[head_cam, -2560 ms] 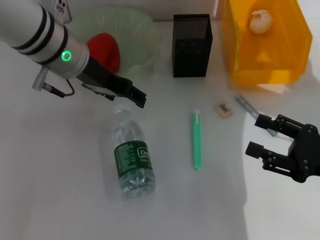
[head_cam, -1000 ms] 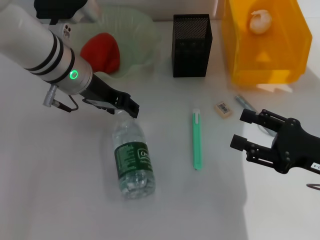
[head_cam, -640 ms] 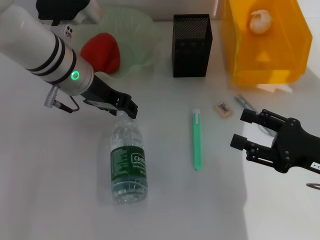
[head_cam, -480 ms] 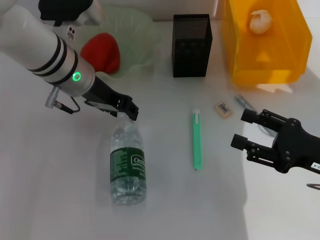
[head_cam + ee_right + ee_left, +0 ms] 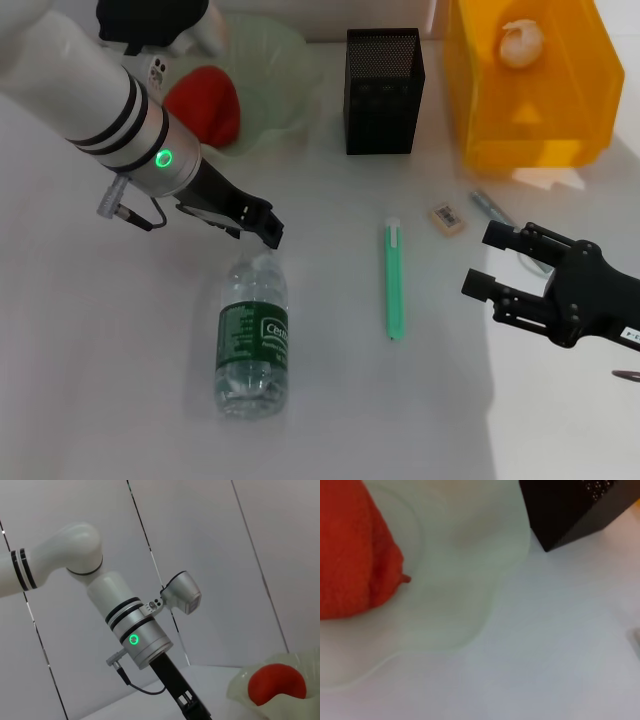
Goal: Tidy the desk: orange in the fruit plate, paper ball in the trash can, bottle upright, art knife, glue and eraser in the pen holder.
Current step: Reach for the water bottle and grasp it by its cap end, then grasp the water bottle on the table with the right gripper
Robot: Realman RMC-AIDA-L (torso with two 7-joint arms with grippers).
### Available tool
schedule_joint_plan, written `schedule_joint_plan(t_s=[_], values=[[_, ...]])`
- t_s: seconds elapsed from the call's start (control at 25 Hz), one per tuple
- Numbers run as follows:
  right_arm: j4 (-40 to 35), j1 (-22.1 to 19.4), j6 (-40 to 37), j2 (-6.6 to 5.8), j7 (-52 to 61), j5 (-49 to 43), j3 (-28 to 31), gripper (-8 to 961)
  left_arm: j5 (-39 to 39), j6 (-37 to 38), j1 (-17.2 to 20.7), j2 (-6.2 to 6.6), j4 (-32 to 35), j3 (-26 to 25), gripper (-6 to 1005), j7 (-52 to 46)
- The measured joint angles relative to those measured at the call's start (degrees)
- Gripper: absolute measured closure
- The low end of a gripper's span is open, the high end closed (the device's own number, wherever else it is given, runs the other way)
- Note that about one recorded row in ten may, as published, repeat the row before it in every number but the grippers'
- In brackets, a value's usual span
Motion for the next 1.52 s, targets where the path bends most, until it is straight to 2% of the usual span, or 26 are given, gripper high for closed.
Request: schedule_joint_plan(t_s=[0.56, 0.6, 0.76, 0.88, 1.52], values=[[0.2, 0.1, 0.1, 0.03, 0.0, 0.1, 2.1, 239, -2.8, 2.1, 3.1, 0.29, 7.8, 1.4, 510, 3.7], [0.2, 0.1, 0.1, 0.03, 0.0, 0.1, 2.1, 239, -6.3, 3.3, 4.4, 0.45, 10.2, 0.6, 511, 5.9], [0.2, 0.3, 0.3, 0.02, 0.0, 0.2, 2.1, 241, -8.6, 4.4, 5.6, 0.55, 12.7, -0.4, 516, 7.5], [0.2, 0.3, 0.3, 0.01, 0.0, 0.2, 2.2, 243, -12.5, 7.0, 8.2, 0.63, 17.9, -2.8, 517, 10.2], [0.3, 0.7, 0.8, 0.18, 0.3, 0.2, 2.9, 251, -14.1, 10.0, 12.2, 0.76, 26.3, -6.7, 524, 12.7]])
